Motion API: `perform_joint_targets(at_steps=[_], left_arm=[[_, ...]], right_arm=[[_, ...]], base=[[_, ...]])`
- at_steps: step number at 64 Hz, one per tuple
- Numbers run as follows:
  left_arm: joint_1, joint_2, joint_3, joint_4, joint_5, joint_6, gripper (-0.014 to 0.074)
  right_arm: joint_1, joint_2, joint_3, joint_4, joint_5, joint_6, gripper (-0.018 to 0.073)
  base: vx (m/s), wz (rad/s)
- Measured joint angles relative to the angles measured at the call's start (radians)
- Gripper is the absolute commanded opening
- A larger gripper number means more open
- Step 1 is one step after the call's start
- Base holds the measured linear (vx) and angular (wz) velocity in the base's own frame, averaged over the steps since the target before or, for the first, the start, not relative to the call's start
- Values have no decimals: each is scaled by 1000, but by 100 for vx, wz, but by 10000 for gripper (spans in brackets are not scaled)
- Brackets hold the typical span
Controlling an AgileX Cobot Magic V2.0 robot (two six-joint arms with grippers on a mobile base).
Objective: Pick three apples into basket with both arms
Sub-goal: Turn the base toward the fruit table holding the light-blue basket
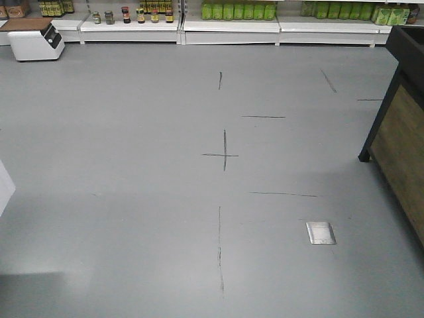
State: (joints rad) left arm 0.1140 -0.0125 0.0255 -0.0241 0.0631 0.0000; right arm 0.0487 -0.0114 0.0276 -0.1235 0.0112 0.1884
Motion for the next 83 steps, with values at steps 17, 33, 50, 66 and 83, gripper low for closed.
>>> perform_joint_targets(at_steps=[17,33,50,66,83], left_arm=[[0,0,0,0,0,0,-6],[0,0,0,0,0,0,-6],[0,0,0,0,0,0,-6],[0,0,0,0,0,0,-6],[0,0,0,0,0,0,-6]], right_arm=[[0,0,0,0,0,0,-5],[0,0,0,0,0,0,-5],[0,0,0,0,0,0,-5],[0,0,0,0,0,0,-5],[0,0,0,0,0,0,-5]], base=[[19,-7],[21,-17],[23,-32],[22,-40],[20,-46]])
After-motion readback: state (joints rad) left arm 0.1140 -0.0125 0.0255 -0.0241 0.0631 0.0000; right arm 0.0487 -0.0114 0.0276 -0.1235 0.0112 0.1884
